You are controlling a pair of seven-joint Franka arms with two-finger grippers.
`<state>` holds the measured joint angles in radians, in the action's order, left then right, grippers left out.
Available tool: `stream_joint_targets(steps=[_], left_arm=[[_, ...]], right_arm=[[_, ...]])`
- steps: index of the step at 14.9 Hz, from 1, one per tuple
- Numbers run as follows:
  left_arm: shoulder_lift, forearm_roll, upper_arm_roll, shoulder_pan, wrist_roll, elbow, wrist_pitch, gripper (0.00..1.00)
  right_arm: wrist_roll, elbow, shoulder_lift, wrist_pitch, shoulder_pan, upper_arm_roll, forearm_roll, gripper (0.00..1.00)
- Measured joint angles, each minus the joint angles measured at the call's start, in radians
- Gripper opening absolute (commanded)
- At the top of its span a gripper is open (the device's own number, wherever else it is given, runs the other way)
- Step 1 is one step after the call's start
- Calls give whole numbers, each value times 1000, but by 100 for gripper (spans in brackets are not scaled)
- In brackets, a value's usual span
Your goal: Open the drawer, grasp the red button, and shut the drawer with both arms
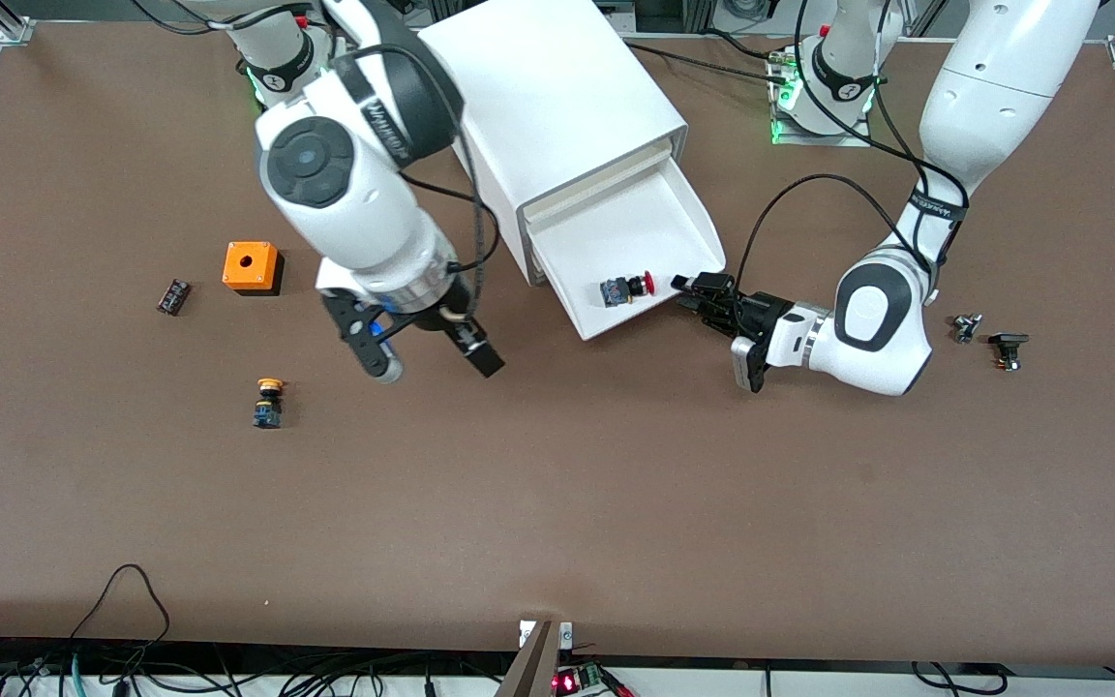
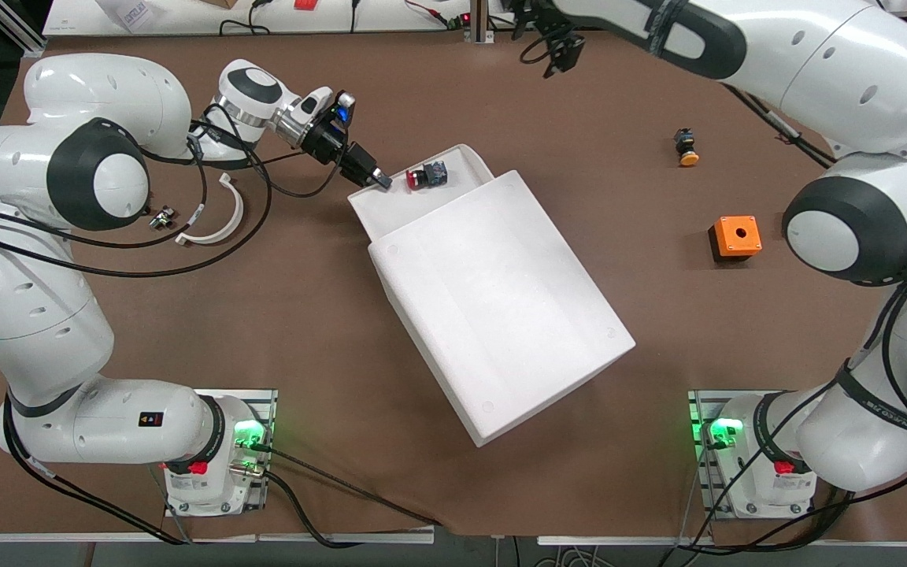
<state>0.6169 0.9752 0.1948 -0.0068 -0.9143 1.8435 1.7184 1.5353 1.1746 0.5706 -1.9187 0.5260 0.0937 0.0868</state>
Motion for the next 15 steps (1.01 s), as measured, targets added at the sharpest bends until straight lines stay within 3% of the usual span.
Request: stream_joint_targets(steps=[3,6,11,15], left_arm=[[-25,-79,0,7,81,-24,-18,100],[-125,-228,7,5,313,-46,-47,100],[-338,-557,66,-38,695,-49,-59,100],[-428,-847,133,-68,849,-79,-90,100]], right_arm=[[120,-1,20,-40,61,0,0,100],[219,-6,35,-46,113,-2,0,100],[349,-12,87,-73,186,-3,-11,100],[410,-12,153,-126,234,-5,-35,100]])
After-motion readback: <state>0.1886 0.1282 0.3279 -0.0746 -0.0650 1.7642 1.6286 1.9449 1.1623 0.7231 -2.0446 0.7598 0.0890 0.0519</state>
